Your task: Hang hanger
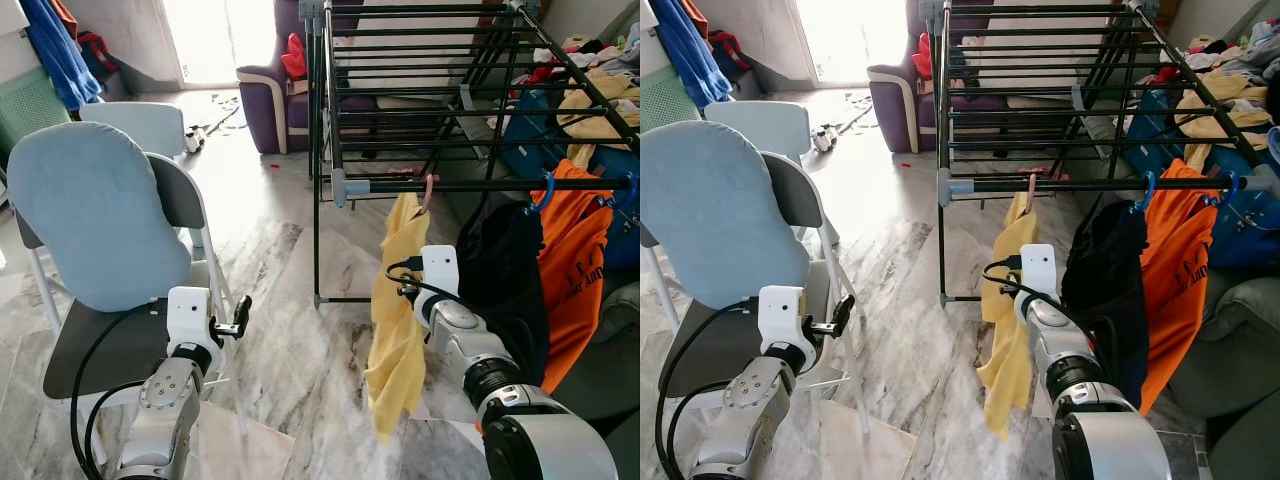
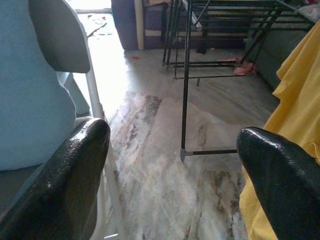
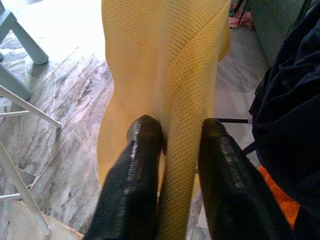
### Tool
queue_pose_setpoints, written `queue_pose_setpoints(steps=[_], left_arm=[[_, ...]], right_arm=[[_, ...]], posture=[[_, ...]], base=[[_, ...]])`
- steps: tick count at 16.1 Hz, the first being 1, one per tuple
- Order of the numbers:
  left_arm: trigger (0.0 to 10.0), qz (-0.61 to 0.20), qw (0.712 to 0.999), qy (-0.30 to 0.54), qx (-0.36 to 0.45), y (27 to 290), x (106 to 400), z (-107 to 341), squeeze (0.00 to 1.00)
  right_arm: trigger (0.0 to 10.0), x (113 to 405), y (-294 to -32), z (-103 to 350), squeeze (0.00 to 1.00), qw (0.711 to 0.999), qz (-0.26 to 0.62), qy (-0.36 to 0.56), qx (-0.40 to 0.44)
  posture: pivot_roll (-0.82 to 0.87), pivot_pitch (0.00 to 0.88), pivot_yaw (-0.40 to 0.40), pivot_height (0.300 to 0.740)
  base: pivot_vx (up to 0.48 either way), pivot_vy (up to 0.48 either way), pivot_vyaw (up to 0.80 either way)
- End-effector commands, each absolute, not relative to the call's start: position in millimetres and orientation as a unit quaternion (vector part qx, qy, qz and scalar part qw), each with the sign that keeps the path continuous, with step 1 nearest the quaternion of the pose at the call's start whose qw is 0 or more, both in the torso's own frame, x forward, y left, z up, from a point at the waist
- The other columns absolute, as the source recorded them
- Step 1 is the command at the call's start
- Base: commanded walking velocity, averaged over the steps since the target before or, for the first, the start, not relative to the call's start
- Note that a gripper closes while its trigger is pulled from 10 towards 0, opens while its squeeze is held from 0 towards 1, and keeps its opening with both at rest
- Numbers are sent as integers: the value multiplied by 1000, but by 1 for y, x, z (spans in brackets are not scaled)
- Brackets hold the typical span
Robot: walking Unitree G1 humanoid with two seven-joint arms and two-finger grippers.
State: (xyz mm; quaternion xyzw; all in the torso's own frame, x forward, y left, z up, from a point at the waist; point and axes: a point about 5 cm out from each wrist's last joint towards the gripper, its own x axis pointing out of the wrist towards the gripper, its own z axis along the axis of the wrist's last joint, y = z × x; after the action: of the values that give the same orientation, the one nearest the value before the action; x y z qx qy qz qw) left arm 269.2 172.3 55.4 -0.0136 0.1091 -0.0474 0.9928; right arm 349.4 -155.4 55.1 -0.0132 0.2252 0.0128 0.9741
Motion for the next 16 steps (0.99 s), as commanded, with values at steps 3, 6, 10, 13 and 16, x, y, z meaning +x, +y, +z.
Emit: queue_pose_setpoints(steps=[3, 6, 10, 13, 16], left_arm=[[10000, -46, 992, 113, -12, 174, 272, 55, 0], [10000, -46, 993, 113, -11, 174, 272, 55, 0], [10000, -39, 994, 104, -1, 176, 272, 57, 0], [10000, -10, 997, 79, 16, 181, 267, 64, 0], [10000, -10, 998, 56, 25, 185, 256, 74, 0]], right_arm=[[0, 353, -154, 59, 0, 976, 14, 219, -18], [0, 353, -154, 59, 0, 976, 14, 218, -19], [0, 355, -155, 64, 0, 980, 14, 200, -11], [0, 361, -160, 85, 0, 992, 15, 127, 6], [0, 340, -170, 88, 0, 997, 30, 74, -5]], posture=[[-38, 0, 0, 740], [-36, 0, -1, 740], [-34, 0, -3, 740], [-33, 0, 1, 740], [-38, 0, 7, 740]], base=[[0, 0, 0], [0, 0, 0], [0, 0, 0], [0, 0, 0], [0, 0, 0]])
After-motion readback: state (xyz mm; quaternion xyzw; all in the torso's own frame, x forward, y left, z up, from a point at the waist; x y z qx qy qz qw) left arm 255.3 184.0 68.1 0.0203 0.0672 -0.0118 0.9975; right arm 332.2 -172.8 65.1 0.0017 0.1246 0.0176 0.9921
